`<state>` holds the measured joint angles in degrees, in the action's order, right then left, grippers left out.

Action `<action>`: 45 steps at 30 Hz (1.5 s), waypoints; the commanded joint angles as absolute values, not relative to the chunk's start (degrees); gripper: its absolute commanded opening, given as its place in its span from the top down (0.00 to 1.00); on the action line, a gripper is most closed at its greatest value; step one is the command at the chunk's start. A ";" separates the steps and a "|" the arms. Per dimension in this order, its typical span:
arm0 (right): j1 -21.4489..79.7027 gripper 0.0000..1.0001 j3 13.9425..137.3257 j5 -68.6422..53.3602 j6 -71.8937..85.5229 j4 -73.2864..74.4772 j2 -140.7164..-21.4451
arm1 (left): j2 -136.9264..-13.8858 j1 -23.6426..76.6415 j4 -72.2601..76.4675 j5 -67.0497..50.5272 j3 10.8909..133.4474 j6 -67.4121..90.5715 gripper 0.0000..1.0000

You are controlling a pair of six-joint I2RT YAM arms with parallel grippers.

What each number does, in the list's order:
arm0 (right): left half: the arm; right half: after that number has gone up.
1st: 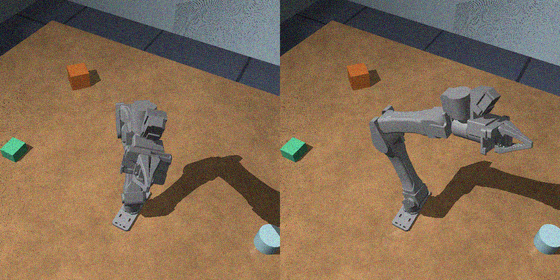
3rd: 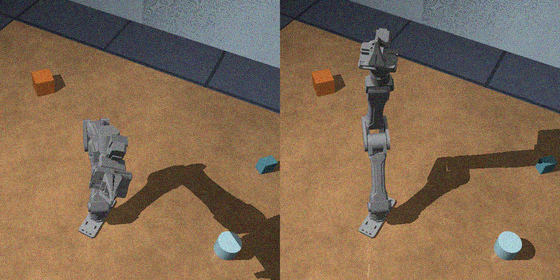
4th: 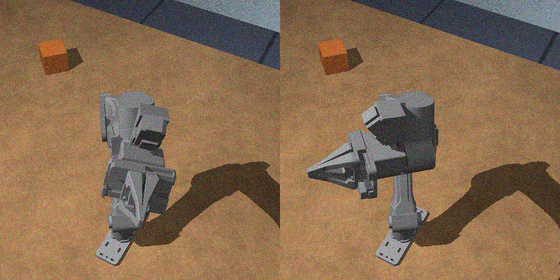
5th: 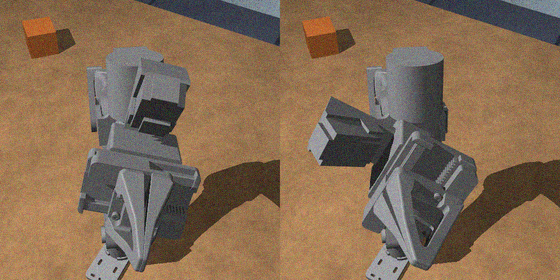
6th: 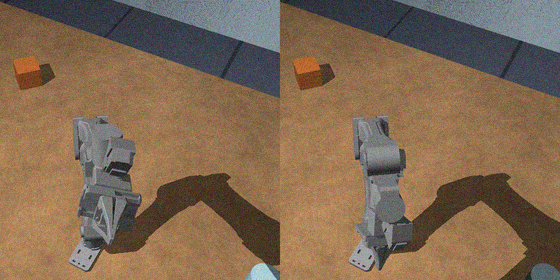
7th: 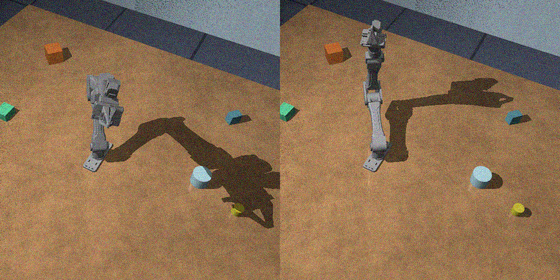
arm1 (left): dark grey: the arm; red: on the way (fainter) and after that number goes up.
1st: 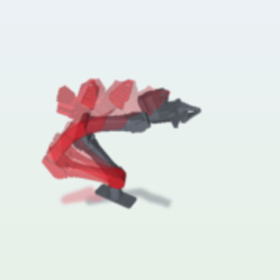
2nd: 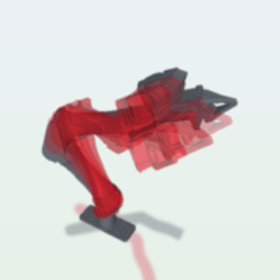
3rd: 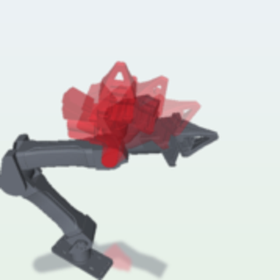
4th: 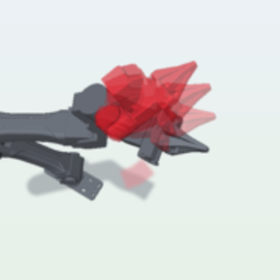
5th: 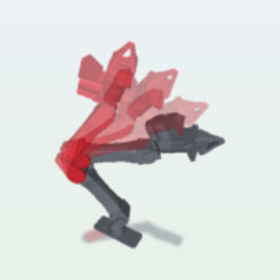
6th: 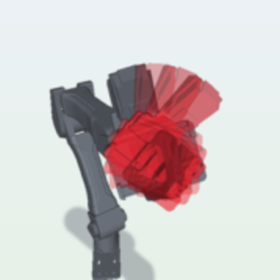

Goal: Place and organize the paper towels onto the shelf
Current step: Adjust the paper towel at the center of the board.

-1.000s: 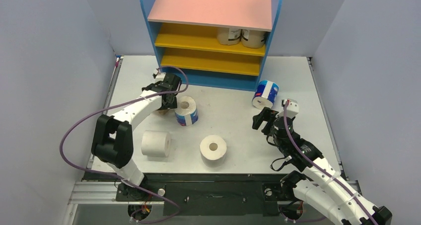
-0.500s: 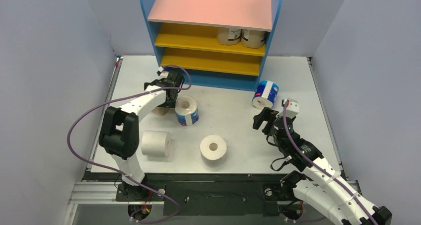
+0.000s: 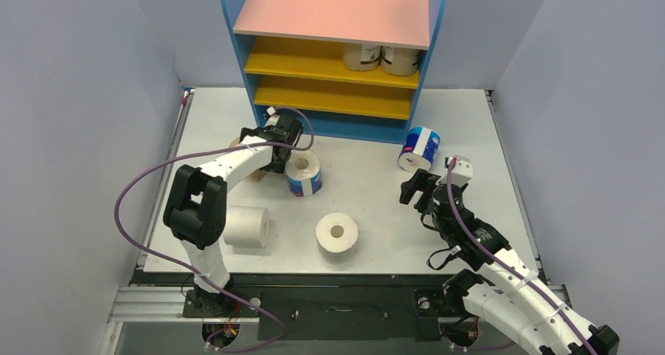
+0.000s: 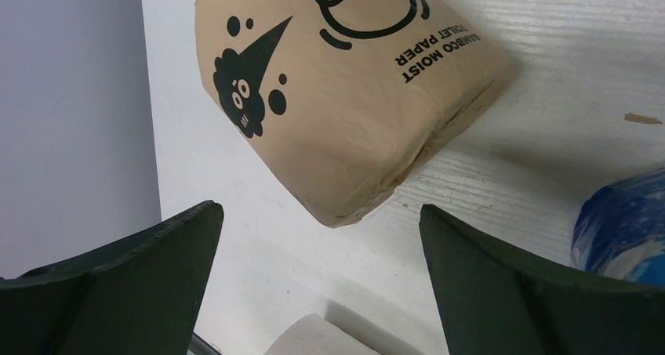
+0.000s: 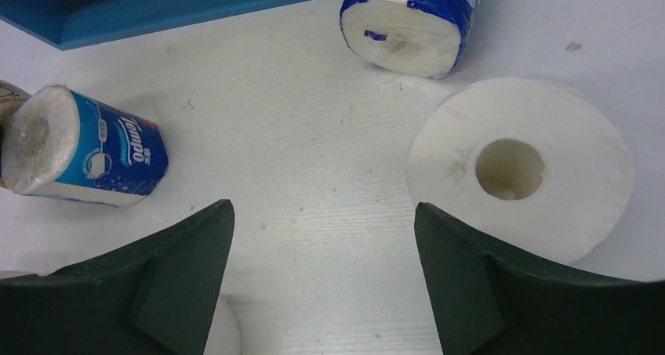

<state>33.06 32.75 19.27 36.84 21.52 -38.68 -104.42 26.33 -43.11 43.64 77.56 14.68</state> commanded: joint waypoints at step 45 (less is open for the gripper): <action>33.33 0.20 32.21 20.70 36.51 21.00 -38.76 | -100.62 24.45 -29.04 49.41 72.62 8.86 0.59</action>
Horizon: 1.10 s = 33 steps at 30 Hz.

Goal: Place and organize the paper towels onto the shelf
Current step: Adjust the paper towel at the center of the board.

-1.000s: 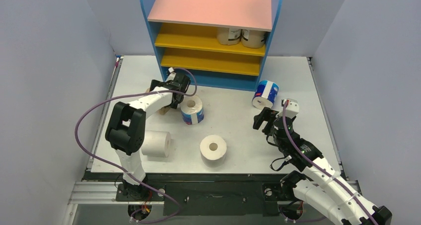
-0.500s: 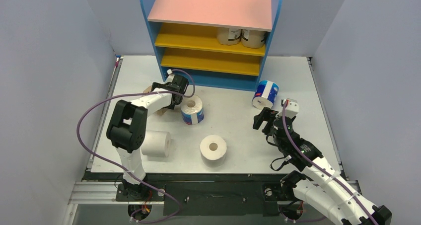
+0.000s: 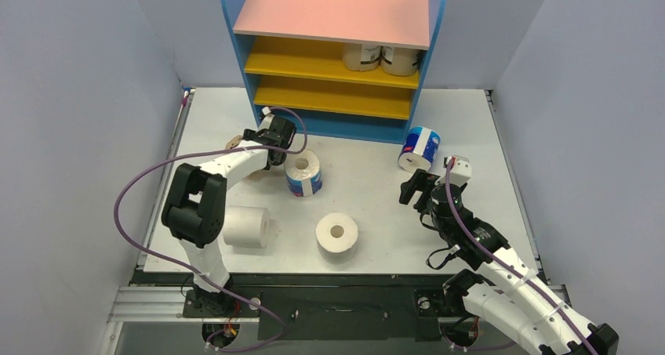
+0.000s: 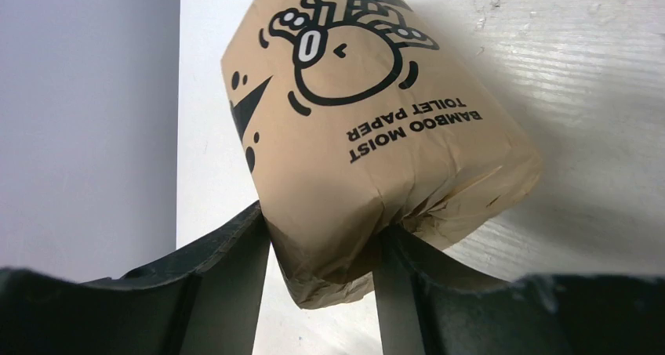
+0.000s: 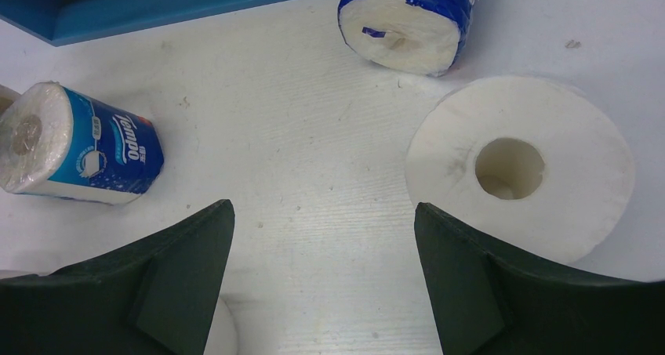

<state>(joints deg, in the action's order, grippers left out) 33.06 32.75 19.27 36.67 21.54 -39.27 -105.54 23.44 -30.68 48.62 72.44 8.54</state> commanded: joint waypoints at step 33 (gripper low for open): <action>33.30 0.20 32.99 19.26 37.18 21.03 -39.51 | -84.08 7.35 -31.13 9.59 67.18 28.33 0.29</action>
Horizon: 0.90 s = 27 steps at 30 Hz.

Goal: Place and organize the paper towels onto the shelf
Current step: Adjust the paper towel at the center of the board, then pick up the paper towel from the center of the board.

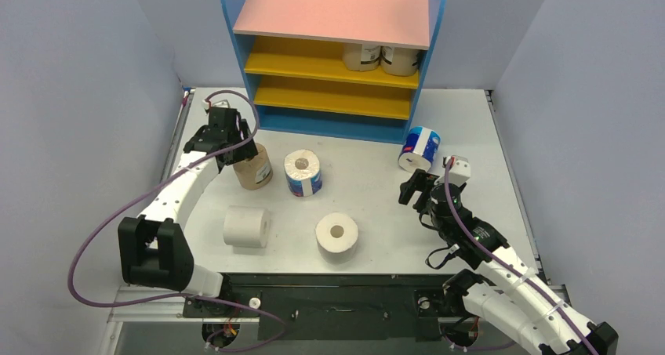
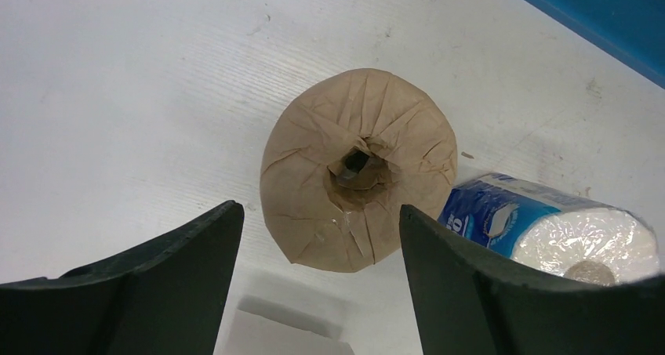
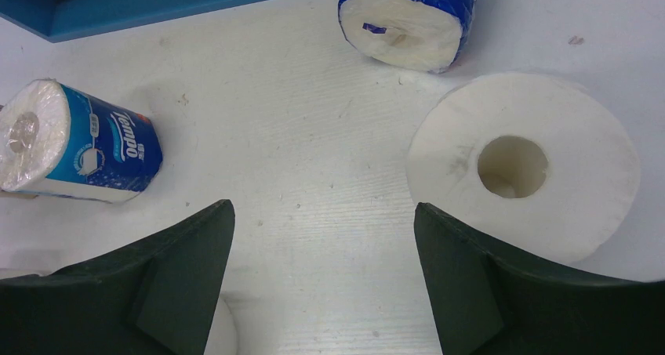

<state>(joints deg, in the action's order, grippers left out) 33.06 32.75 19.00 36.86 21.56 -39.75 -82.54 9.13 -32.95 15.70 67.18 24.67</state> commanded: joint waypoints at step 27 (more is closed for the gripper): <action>33.32 0.20 32.64 20.24 37.00 21.53 -38.87 | -90.27 3.68 -31.89 9.81 66.73 34.47 0.46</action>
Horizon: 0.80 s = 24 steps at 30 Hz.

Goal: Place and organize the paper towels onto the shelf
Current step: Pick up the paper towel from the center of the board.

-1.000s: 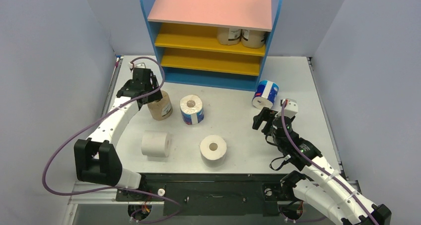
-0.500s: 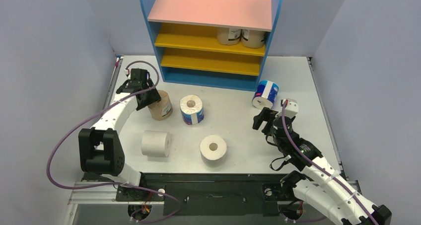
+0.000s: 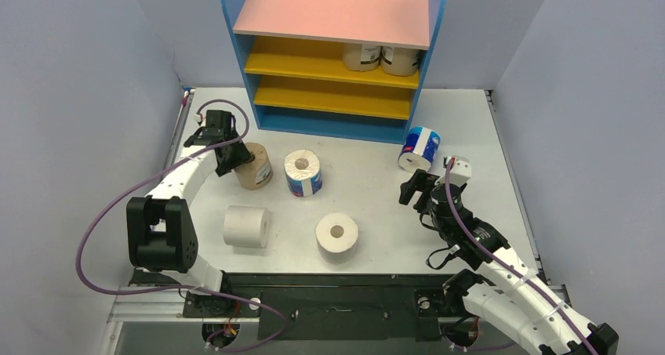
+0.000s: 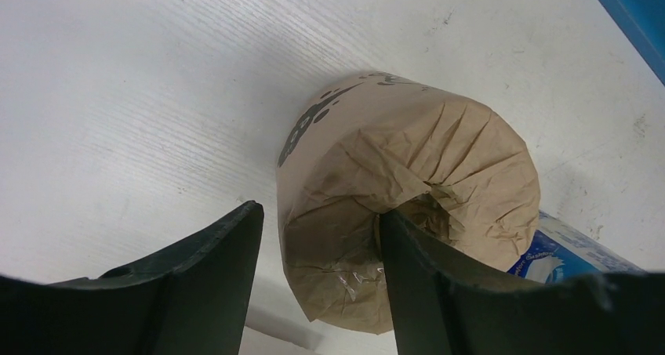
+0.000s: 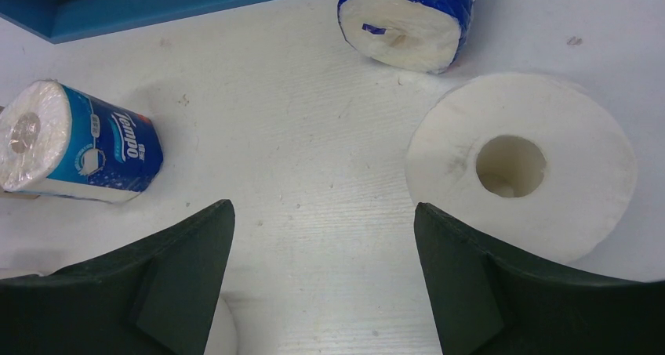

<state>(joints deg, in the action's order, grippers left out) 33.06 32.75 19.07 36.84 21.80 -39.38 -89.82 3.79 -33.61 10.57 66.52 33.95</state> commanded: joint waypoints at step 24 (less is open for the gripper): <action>33.27 0.21 33.35 21.56 37.91 21.99 -39.37 | -87.27 3.78 -31.49 8.96 66.53 33.76 0.66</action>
